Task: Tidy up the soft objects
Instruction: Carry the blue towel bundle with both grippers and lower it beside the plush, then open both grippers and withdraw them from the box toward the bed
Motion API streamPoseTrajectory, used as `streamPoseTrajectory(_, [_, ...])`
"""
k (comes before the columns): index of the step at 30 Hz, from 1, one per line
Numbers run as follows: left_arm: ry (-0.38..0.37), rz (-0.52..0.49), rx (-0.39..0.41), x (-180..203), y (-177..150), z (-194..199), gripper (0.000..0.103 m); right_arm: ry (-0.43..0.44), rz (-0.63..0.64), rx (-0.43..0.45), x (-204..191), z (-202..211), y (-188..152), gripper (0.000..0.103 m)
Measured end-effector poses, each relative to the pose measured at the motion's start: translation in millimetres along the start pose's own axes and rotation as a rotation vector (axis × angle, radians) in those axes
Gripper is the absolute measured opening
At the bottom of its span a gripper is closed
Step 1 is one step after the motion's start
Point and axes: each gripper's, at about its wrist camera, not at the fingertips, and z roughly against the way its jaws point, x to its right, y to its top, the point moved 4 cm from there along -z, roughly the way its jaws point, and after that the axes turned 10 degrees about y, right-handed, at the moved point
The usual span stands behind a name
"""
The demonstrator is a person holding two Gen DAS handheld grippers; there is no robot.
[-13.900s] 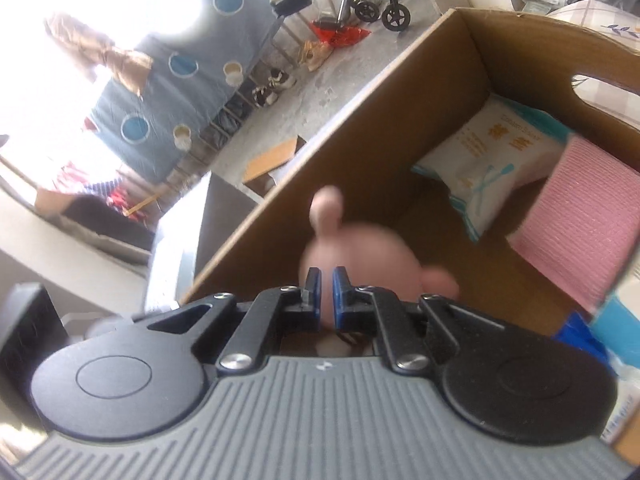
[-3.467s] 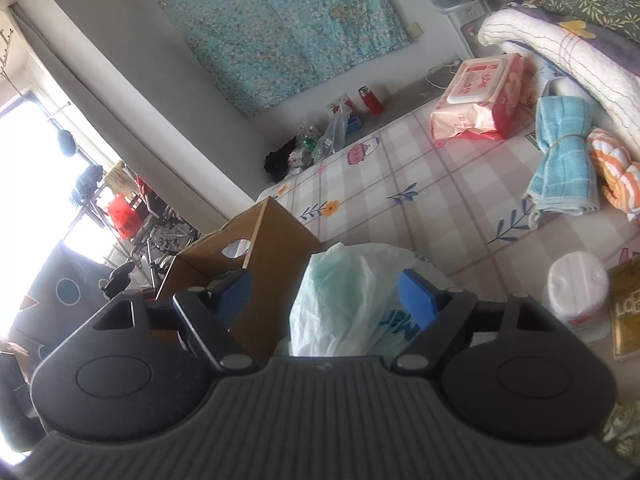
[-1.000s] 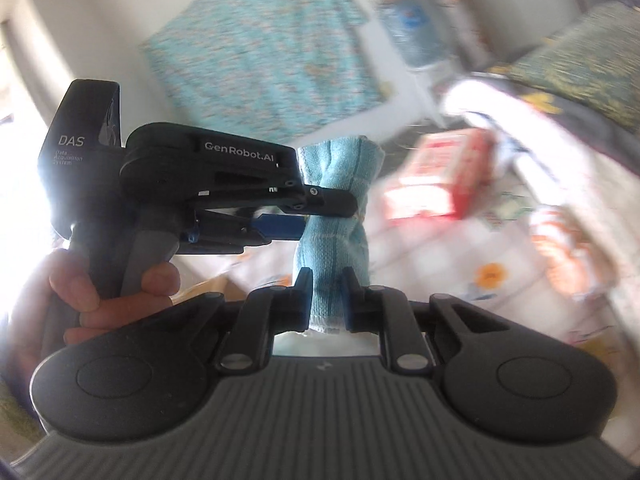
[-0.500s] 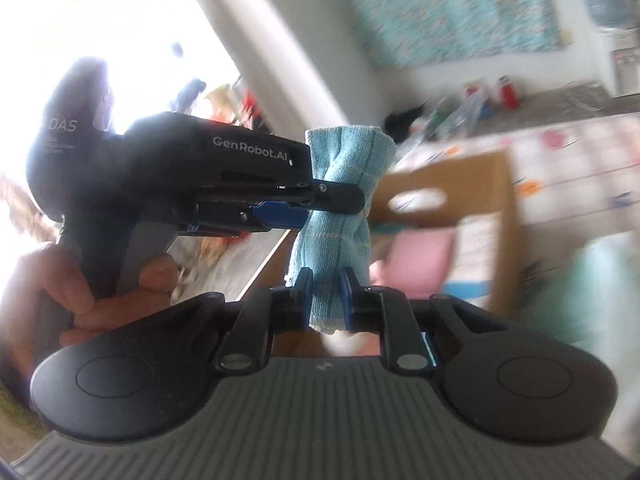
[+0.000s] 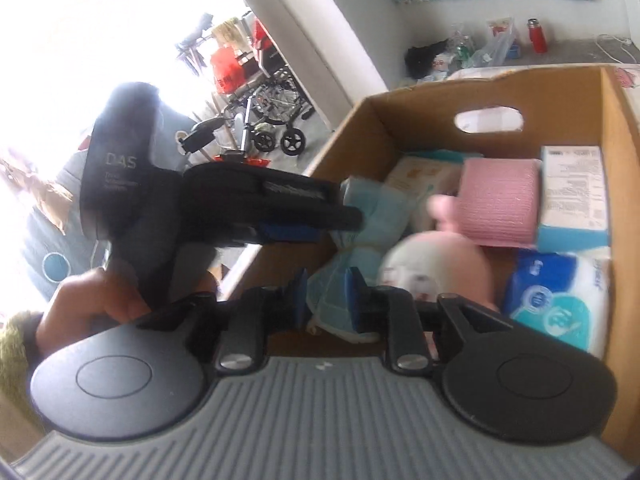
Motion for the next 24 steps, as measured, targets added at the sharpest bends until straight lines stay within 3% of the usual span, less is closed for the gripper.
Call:
streamPoseTrajectory(7, [0.011, 0.006, 0.025, 3.4, -5.1, 16.7, 0.061, -0.014, -0.068, 0.035, 37.9, 24.7, -2.7, 0.027])
streamPoseTrajectory(13, [-0.037, -0.017, 0.148, 25.0, -20.0, 65.3, 0.071, -0.03, -0.056, 0.125, 51.9, 73.8, -0.3, 0.044])
streamPoseTrajectory(18, [-0.081, -0.085, 0.323, 77.3, -45.3, 118.7, 0.073, -0.088, -0.023, 0.27, 64.4, 146.4, 3.3, 0.051])
streamPoseTrajectory(21, [-0.146, -0.171, 0.415, 126.2, -69.3, 149.6, 0.078, -0.191, 0.023, 0.359, 75.6, 199.9, -0.6, 0.053])
streamPoseTrajectory(24, [-0.215, -0.296, 0.453, 183.7, -100.5, 166.7, 0.083, -0.317, 0.021, 0.444, 96.5, 259.6, -11.0, 0.054])
